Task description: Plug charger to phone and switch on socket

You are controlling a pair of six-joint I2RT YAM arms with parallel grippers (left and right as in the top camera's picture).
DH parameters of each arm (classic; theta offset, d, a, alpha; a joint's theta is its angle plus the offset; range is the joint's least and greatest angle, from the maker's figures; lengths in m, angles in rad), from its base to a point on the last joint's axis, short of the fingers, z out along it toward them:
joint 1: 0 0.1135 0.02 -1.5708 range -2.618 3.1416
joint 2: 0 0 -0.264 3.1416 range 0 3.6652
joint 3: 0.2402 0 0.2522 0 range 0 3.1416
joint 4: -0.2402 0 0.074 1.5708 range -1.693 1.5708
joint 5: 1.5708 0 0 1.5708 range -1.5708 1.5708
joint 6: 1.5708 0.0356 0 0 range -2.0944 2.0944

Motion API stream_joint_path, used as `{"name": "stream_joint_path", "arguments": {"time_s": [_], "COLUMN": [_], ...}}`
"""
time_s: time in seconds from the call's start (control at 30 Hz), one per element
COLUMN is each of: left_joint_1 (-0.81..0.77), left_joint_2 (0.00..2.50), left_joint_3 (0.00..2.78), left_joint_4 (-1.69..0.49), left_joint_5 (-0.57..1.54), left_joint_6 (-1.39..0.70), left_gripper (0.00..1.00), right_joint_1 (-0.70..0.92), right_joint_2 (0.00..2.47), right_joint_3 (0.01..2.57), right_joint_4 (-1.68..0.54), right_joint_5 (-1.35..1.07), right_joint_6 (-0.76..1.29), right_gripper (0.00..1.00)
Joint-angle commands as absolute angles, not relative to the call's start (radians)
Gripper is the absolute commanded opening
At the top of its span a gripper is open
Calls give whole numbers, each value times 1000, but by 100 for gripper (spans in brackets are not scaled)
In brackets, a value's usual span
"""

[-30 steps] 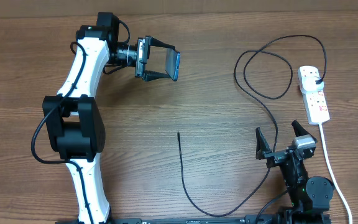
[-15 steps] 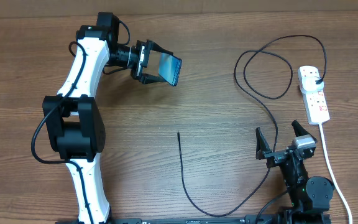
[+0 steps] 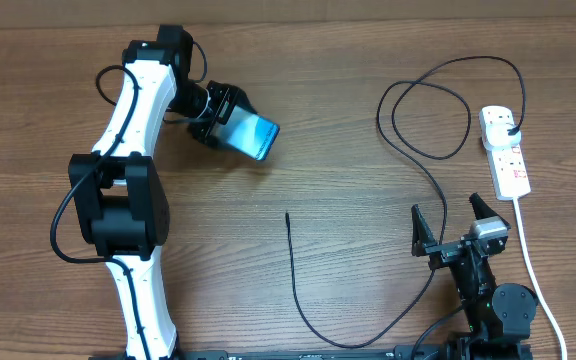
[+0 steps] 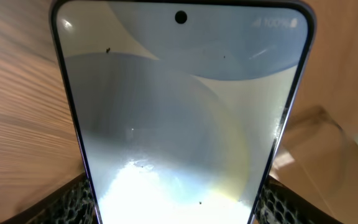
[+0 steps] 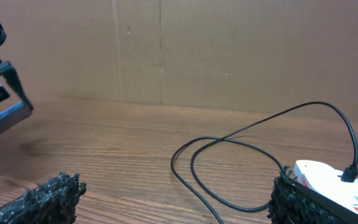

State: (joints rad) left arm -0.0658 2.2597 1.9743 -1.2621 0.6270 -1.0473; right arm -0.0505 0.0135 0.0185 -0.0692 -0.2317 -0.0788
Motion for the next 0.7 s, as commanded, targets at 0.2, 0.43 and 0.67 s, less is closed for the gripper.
{"name": "stream_joint_path", "arguments": {"time_s": [0.2,0.43,0.67], "left_joint_1": [-73,-73,-73], "left_joint_2": [2259,2259,2259], "left_joint_3": [2006,2006,2006], "left_joint_4": [-1344,-1368,-1387], "left_joint_5": [303,281,281], "left_joint_6": [-1055,-1054,-1055], "left_gripper": [4,4,4], "right_joint_1": [-43,-43,-43], "right_joint_2": [4,4,4], "right_joint_3": [8,8,8], "right_joint_4": [-64,-64,-64], "right_joint_5": [-226,-226,-225], "right_joint_6": [-75,-75,-75], "right_gripper": [100,100,100]}}
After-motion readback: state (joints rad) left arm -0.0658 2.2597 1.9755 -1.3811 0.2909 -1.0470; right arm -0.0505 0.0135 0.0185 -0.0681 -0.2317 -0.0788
